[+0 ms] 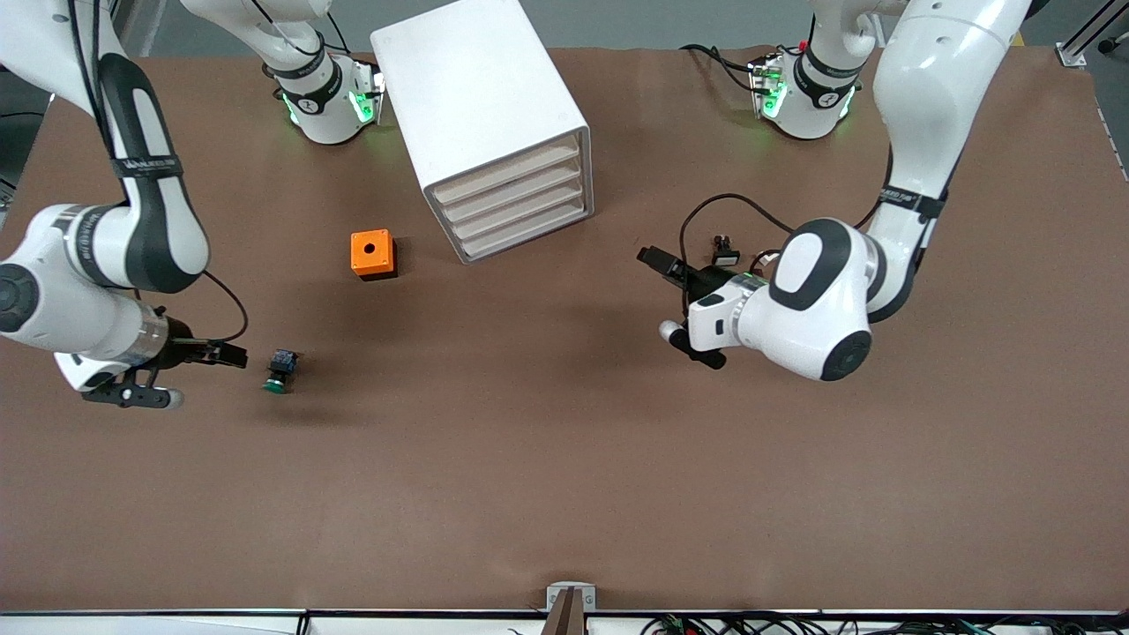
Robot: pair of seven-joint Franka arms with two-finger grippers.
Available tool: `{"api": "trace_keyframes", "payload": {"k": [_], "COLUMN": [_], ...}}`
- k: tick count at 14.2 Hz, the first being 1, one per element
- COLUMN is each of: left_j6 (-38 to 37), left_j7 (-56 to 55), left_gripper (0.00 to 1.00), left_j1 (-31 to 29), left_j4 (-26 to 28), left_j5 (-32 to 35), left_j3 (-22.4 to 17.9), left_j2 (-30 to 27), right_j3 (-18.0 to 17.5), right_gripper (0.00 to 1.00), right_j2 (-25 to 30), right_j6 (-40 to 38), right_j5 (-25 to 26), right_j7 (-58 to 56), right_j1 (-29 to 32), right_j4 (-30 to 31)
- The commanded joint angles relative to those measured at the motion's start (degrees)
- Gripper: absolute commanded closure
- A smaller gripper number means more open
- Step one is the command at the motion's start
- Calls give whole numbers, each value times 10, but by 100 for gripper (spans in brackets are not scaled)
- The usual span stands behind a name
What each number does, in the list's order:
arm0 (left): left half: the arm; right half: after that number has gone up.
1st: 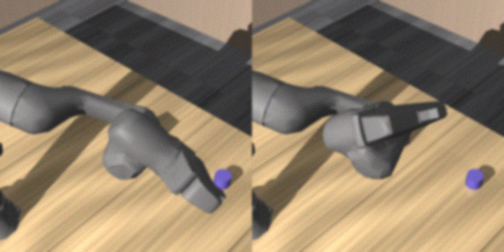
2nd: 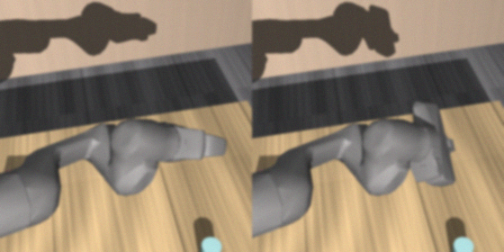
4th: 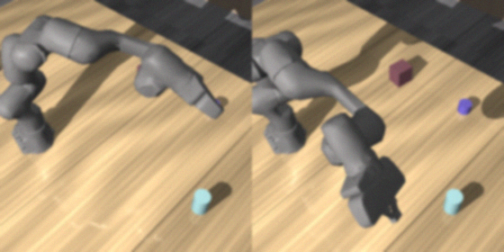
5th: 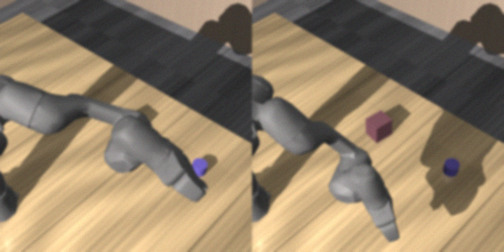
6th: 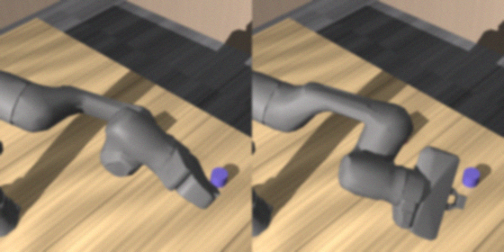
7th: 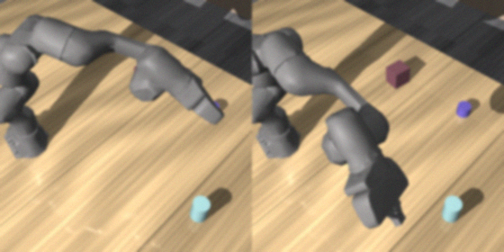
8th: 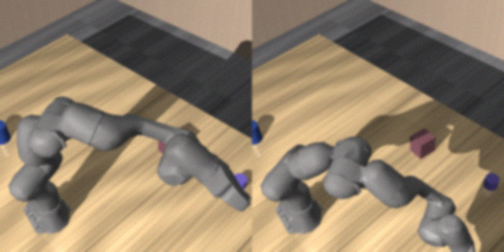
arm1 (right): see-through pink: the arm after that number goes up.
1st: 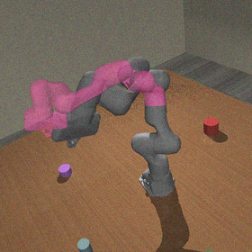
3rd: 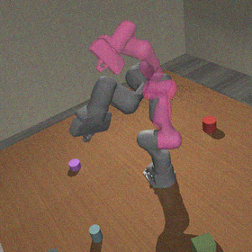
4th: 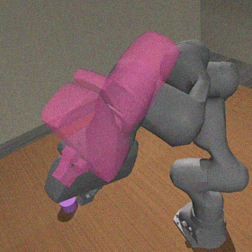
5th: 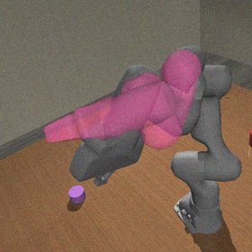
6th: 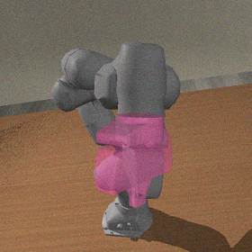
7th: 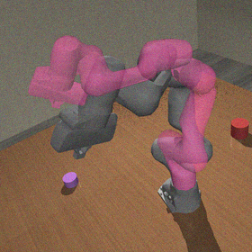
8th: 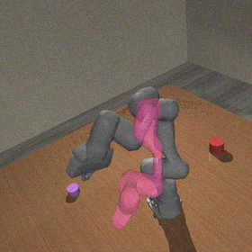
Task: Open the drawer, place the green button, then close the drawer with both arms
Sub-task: 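Grasp the green button with the right gripper while the left gripper grips the drawer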
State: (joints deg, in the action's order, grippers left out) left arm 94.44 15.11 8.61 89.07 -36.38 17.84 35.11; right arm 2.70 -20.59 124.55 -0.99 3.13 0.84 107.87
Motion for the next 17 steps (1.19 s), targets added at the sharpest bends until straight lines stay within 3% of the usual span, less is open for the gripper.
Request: {"api": "trace_keyframes", "payload": {"k": [1,6,12,17], "left_j6": [23,48,82,93], "left_j7": [78,225,301,351], "left_gripper": [0,0,0,0], "left_j1": [1,19,78,120], "left_j4": [1,38,72,82], "left_j5": [-62,-220,-345,-410], "left_j3": [9,9,9,9], "left_j2": [45,108,137,158], "right_j3": [-2,-2,-2,-2], "right_gripper": [0,0,0,0], "right_j2": [-22,-68,-86,-108], "right_j6": [46,76,78,104], "right_j5": [6,6,4,0], "right_j7": [25,28,80,81], "right_j1": [-9,-8,-5,-7], "right_j4": [17,19,37,36]}}
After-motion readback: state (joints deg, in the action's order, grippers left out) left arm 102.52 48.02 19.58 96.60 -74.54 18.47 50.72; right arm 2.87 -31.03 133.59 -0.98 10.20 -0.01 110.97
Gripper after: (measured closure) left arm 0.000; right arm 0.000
